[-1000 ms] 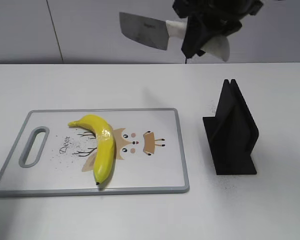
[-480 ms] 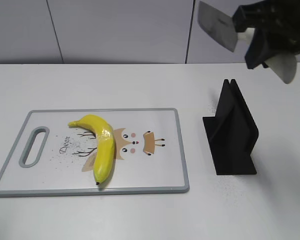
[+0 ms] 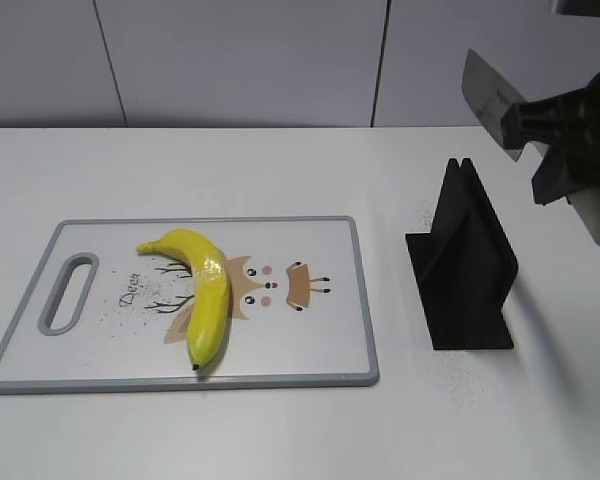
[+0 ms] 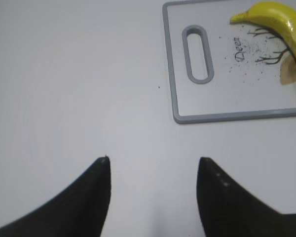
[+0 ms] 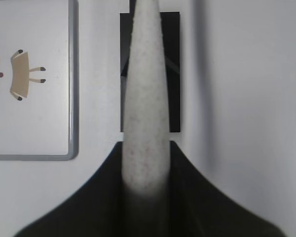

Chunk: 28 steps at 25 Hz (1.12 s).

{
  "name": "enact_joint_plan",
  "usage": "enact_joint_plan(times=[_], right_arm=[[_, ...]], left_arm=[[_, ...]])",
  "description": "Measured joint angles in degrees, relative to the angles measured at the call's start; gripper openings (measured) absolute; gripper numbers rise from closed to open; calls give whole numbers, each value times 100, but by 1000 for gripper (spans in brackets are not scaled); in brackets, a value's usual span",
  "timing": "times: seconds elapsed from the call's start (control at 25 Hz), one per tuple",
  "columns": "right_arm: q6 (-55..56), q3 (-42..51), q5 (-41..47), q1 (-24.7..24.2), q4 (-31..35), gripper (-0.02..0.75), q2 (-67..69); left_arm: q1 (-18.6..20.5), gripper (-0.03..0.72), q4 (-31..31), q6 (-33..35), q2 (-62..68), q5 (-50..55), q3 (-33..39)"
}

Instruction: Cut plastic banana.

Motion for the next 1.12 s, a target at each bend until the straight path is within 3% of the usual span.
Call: enact_joint_plan(times=[0.48, 1.12], right_arm=[[22, 230, -320, 0, -58, 160, 338], [-174, 230, 193, 0, 353, 160, 938]], left_arm=[[0, 490, -32, 0, -1845, 19, 43], [0, 471, -38, -2, -1909, 44, 88]])
